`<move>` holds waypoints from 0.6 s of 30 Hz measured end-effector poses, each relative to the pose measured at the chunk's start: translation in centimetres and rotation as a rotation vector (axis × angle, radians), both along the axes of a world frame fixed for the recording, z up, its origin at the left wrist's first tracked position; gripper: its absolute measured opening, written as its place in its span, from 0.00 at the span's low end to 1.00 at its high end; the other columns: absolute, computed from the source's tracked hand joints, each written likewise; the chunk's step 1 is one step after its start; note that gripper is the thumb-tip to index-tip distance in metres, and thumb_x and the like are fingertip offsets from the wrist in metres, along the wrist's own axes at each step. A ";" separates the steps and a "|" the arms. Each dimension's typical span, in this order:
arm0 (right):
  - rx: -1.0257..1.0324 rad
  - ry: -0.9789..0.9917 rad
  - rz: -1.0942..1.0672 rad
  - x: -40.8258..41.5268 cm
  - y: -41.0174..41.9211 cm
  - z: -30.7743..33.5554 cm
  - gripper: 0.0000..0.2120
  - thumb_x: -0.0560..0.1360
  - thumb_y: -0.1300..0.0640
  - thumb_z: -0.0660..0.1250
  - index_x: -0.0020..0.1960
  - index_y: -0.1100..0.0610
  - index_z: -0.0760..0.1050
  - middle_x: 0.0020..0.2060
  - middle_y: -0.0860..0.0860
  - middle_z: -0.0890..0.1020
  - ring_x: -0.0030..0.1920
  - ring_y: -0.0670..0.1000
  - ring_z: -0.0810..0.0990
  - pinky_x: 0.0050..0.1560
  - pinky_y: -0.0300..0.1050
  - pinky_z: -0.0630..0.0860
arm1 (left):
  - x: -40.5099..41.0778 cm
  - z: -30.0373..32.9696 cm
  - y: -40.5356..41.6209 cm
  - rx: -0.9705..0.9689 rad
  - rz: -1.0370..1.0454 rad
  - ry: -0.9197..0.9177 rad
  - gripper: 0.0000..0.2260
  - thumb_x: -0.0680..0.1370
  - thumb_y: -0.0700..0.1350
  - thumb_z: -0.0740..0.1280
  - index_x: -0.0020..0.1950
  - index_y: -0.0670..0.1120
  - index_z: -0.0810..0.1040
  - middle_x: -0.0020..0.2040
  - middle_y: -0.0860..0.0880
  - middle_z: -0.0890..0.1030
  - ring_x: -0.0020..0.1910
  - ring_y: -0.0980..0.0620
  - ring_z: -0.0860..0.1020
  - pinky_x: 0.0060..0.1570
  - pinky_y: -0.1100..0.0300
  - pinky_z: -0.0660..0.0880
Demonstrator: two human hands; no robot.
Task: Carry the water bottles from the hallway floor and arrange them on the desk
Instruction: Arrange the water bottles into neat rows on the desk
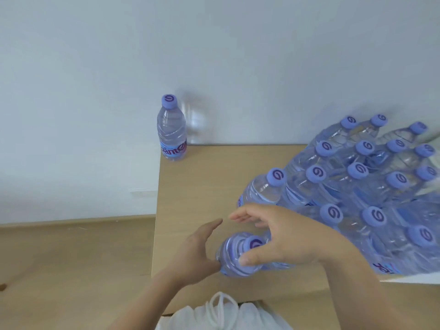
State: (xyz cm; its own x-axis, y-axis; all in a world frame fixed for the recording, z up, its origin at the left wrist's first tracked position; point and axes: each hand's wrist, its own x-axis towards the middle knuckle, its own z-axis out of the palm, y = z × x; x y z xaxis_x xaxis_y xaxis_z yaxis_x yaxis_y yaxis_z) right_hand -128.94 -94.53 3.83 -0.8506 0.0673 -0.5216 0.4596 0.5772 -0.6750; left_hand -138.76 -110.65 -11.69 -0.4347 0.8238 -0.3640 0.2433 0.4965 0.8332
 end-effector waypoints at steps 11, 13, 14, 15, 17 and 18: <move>0.394 -0.001 0.102 0.2 -2.3 -0.9 0.23 0.66 0.49 0.72 0.57 0.57 0.72 0.50 0.53 0.79 0.51 0.55 0.77 0.50 0.53 0.75 | 2.5 1.9 0.2 0.072 0.006 -0.134 0.34 0.61 0.45 0.76 0.63 0.62 0.69 0.54 0.63 0.79 0.52 0.67 0.77 0.45 0.71 0.74; 0.382 0.043 0.061 -0.1 -2.2 -0.9 0.24 0.66 0.46 0.72 0.56 0.58 0.74 0.47 0.53 0.79 0.48 0.54 0.77 0.47 0.52 0.75 | 3.1 1.8 0.3 0.117 0.068 -0.163 0.39 0.60 0.45 0.78 0.66 0.63 0.65 0.55 0.65 0.78 0.52 0.66 0.77 0.44 0.72 0.74; 0.384 0.076 0.046 -0.2 -2.1 -0.9 0.23 0.66 0.44 0.72 0.52 0.59 0.74 0.41 0.52 0.78 0.42 0.53 0.76 0.42 0.49 0.74 | 3.4 1.7 0.3 0.134 0.094 -0.173 0.41 0.59 0.45 0.78 0.67 0.63 0.64 0.56 0.66 0.77 0.53 0.66 0.77 0.46 0.71 0.74; 0.383 0.108 0.025 -0.3 -2.1 -0.8 0.21 0.65 0.43 0.72 0.47 0.59 0.74 0.36 0.49 0.75 0.36 0.50 0.72 0.36 0.45 0.70 | 3.6 1.5 0.2 0.140 0.122 -0.180 0.43 0.58 0.45 0.78 0.68 0.63 0.62 0.57 0.65 0.77 0.54 0.65 0.77 0.48 0.69 0.75; 0.363 0.165 -0.055 -0.6 -1.7 -0.3 0.21 0.64 0.40 0.71 0.40 0.57 0.71 0.30 0.45 0.69 0.31 0.45 0.66 0.33 0.41 0.64 | 3.7 1.3 -0.3 0.140 0.186 -0.182 0.42 0.57 0.45 0.79 0.66 0.61 0.64 0.57 0.62 0.78 0.54 0.64 0.78 0.48 0.66 0.76; 0.348 0.204 -0.106 -0.7 -1.4 0.0 0.21 0.63 0.37 0.70 0.38 0.55 0.71 0.29 0.44 0.69 0.30 0.44 0.66 0.32 0.39 0.64 | 3.8 1.4 -0.7 0.145 0.218 -0.171 0.39 0.57 0.45 0.79 0.63 0.61 0.66 0.54 0.61 0.79 0.51 0.63 0.78 0.47 0.65 0.77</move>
